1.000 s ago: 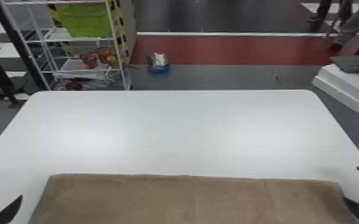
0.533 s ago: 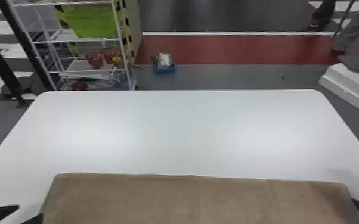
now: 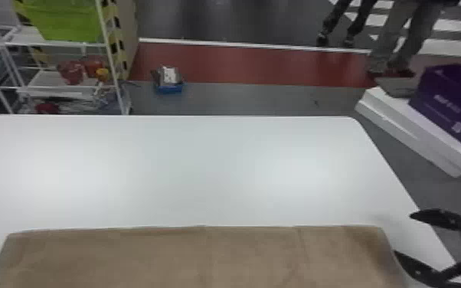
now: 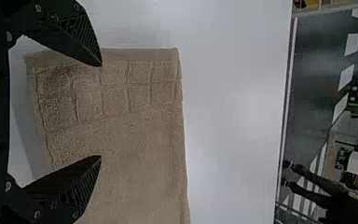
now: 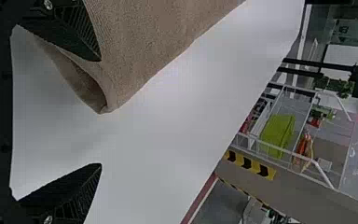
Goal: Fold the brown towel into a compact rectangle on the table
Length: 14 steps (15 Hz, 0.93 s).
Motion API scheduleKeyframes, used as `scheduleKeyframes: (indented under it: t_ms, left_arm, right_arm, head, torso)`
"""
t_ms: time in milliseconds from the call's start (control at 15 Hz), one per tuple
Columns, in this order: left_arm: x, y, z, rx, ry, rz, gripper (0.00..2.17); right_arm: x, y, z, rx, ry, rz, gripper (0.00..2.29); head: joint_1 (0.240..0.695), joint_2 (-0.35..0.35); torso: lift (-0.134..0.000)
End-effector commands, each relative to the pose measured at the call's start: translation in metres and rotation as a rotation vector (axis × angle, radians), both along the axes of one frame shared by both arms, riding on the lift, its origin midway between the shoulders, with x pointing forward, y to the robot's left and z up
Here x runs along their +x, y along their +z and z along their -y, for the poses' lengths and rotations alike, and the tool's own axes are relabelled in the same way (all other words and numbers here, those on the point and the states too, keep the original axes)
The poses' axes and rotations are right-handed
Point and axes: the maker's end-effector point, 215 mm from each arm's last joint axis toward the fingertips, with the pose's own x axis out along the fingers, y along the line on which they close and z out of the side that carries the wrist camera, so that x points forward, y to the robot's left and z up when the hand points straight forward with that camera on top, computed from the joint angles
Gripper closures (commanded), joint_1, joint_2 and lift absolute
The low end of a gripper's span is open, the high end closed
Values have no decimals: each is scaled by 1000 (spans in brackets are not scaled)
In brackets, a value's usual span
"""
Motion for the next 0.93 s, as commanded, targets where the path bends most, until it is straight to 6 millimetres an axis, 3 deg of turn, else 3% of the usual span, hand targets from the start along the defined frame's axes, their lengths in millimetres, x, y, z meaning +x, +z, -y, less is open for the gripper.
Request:
scheduleKeyframes:
  t_ms: [0,533,867]
  left_arm:
    - [8,7,-5,15,13,19,208]
    - [22,1,-32,46,72,17,208]
    - [20,-4,-28,15,65,2,215]
  right_arm:
    - [-4,-2,3,-6,-1,-7,63]
    - [-10,-4,-2,-22,23,1,63]
    - [-12,-4,-1,-25,24,2,63]
  head:
    - [695,-118]
    - [695,-80]
    - [695,-56]
  torso:
    - [-134]
    - [-134]
    - [-134]
